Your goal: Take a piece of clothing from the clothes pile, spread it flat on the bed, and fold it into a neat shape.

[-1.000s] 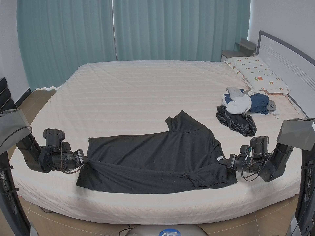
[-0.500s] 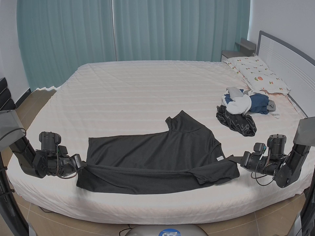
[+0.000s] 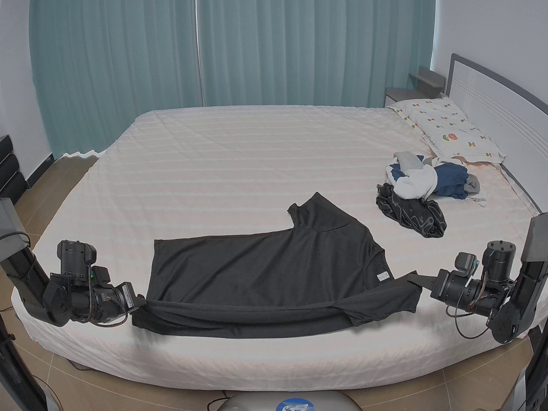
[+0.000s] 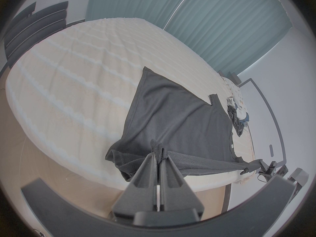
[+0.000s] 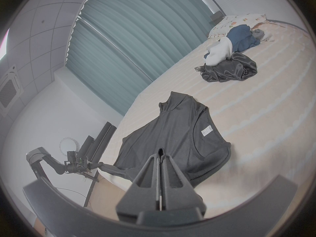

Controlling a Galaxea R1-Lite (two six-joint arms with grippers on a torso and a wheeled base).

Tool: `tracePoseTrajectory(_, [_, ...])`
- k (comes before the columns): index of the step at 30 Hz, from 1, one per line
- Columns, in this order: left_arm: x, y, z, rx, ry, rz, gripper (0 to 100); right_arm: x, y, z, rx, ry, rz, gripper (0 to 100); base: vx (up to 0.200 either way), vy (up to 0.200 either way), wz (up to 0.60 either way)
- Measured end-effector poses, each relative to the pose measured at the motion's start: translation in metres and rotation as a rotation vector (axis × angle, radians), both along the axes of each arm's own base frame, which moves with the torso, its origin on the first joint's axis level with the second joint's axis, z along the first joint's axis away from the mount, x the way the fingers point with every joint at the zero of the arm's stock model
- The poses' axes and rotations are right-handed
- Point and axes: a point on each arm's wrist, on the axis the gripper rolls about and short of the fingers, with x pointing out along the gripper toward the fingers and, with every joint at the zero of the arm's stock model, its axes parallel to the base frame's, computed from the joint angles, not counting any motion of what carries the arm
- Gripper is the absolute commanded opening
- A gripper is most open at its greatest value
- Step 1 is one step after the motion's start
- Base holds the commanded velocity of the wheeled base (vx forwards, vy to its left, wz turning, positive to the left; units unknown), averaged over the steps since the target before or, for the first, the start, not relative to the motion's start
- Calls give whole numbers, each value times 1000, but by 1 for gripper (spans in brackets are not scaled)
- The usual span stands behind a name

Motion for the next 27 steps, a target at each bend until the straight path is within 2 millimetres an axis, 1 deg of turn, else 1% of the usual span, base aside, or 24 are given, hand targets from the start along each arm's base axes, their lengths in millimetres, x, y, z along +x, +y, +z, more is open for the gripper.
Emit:
tracePoseTrajectory(3, [-6,-1,2,1,-25,-2,0,-7,-1,0,3,-6,5,0,0,0,0])
tracePoseTrajectory(8, [-16,-2,1,2,-29,-5,0,-17,-3,-2,11,11,19,0,0,0,0])
tracePoseTrajectory(13, [-18,-2,-1,2,-23,-4,0,-17,-4,-3,12,15,17,0,0,0,0])
tracePoseTrajectory(18, [-12,-2,-2,5,-28,-2,0,-6,-4,-5,13,-2,14,0,0,0,0])
tracePoseTrajectory(22, [-3,-1,-4,9,-35,5,0,8,-3,-8,15,-24,12,0,0,0,0])
tracePoseTrajectory(27, [10,1,-8,1,-37,16,0,27,-2,-19,15,-13,10,0,0,0,0])
